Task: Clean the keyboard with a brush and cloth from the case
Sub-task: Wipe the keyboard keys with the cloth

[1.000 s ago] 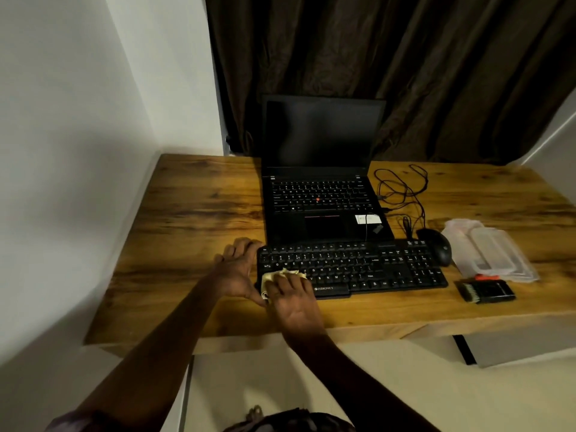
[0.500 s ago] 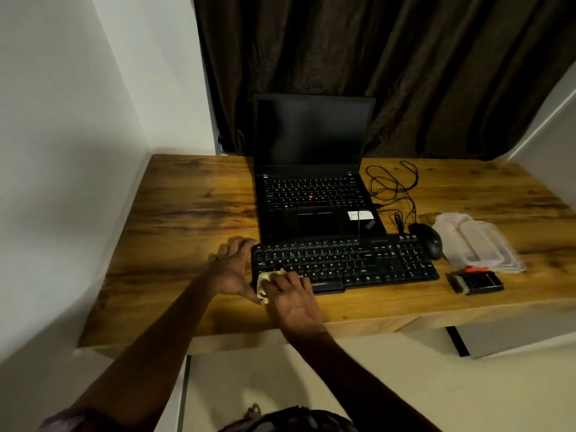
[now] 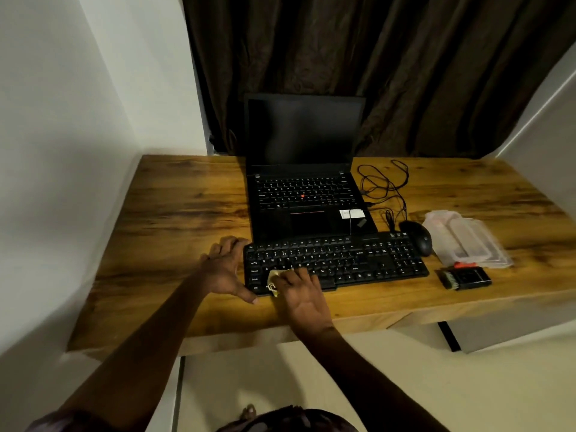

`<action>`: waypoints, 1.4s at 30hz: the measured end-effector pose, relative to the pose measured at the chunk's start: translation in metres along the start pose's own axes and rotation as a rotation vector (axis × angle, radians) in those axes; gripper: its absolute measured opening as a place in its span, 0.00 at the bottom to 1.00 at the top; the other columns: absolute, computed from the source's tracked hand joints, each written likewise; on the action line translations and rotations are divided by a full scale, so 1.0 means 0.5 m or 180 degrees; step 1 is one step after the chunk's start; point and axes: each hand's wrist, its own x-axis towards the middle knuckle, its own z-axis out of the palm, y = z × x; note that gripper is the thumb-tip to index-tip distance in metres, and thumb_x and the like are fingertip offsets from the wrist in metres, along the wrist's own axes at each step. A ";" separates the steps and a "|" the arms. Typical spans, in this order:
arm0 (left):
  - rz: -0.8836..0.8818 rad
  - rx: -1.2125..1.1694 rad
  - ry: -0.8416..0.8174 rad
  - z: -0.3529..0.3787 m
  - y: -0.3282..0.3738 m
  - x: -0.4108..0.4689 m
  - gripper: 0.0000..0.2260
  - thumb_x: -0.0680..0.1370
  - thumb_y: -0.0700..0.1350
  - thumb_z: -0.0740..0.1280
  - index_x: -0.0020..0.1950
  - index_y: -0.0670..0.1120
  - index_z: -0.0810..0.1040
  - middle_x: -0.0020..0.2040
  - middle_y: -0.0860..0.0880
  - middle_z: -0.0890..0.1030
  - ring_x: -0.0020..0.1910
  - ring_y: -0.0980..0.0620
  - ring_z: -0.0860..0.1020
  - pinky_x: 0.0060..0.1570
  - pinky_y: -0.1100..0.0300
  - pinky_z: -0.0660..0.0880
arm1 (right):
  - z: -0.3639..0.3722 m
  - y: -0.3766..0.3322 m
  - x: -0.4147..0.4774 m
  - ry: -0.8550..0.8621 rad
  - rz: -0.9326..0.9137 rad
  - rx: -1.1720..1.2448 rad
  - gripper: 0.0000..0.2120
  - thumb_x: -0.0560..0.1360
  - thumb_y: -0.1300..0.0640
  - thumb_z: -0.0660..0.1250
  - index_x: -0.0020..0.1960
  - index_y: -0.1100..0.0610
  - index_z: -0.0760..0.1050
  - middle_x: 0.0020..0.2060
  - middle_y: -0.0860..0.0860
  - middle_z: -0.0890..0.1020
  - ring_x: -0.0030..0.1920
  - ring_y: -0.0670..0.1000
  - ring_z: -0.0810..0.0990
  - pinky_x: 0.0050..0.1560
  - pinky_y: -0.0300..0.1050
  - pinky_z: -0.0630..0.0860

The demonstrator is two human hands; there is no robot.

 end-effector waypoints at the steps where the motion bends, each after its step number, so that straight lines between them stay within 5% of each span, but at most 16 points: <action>1: 0.0014 -0.0002 -0.0007 -0.001 -0.002 0.000 0.63 0.49 0.71 0.78 0.77 0.60 0.48 0.71 0.55 0.53 0.70 0.46 0.59 0.66 0.44 0.61 | -0.005 0.015 -0.005 -0.0022 0.0072 -0.0031 0.20 0.79 0.57 0.61 0.70 0.50 0.68 0.67 0.52 0.72 0.66 0.57 0.66 0.64 0.53 0.64; 7: 0.0036 -0.0020 -0.0050 -0.002 -0.003 -0.002 0.64 0.49 0.71 0.78 0.77 0.60 0.47 0.71 0.56 0.54 0.70 0.46 0.60 0.66 0.44 0.62 | -0.008 0.073 -0.030 0.0075 0.0662 0.0007 0.27 0.72 0.65 0.67 0.69 0.50 0.71 0.65 0.53 0.74 0.65 0.57 0.69 0.65 0.54 0.68; 15: -0.0019 -0.0028 -0.0002 0.001 0.000 0.000 0.62 0.52 0.68 0.80 0.77 0.59 0.49 0.73 0.54 0.53 0.71 0.44 0.59 0.66 0.42 0.61 | -0.016 0.045 -0.016 0.0010 0.0145 -0.0013 0.24 0.77 0.62 0.62 0.71 0.51 0.68 0.68 0.54 0.72 0.66 0.58 0.67 0.64 0.53 0.65; 23: -0.0135 -0.0009 -0.0087 -0.003 0.007 0.000 0.63 0.54 0.65 0.82 0.79 0.57 0.48 0.76 0.52 0.50 0.73 0.41 0.57 0.68 0.38 0.60 | -0.026 0.145 -0.049 0.0039 0.0766 -0.0035 0.26 0.75 0.60 0.67 0.72 0.49 0.66 0.68 0.52 0.71 0.66 0.56 0.67 0.67 0.52 0.65; 30: -0.0214 0.0024 -0.0140 -0.009 0.016 -0.011 0.65 0.52 0.67 0.81 0.79 0.57 0.46 0.78 0.52 0.50 0.74 0.40 0.56 0.69 0.35 0.61 | -0.009 0.072 -0.025 -0.0017 -0.0101 -0.0015 0.21 0.78 0.56 0.64 0.70 0.51 0.67 0.67 0.54 0.72 0.66 0.56 0.67 0.65 0.53 0.66; 37: -0.0258 -0.0001 -0.0201 -0.014 0.022 -0.021 0.65 0.55 0.67 0.81 0.80 0.57 0.44 0.79 0.52 0.47 0.76 0.38 0.54 0.70 0.34 0.59 | -0.043 0.176 -0.046 -0.0310 0.0677 -0.0393 0.35 0.71 0.59 0.73 0.73 0.48 0.62 0.70 0.53 0.67 0.70 0.57 0.63 0.72 0.53 0.62; 42: -0.0193 0.0017 -0.0183 -0.014 0.019 -0.017 0.63 0.56 0.66 0.81 0.80 0.57 0.45 0.79 0.51 0.48 0.75 0.39 0.55 0.70 0.36 0.59 | -0.043 0.147 -0.041 -0.0384 0.0342 -0.0352 0.33 0.74 0.59 0.71 0.75 0.50 0.60 0.72 0.54 0.65 0.71 0.57 0.61 0.73 0.53 0.59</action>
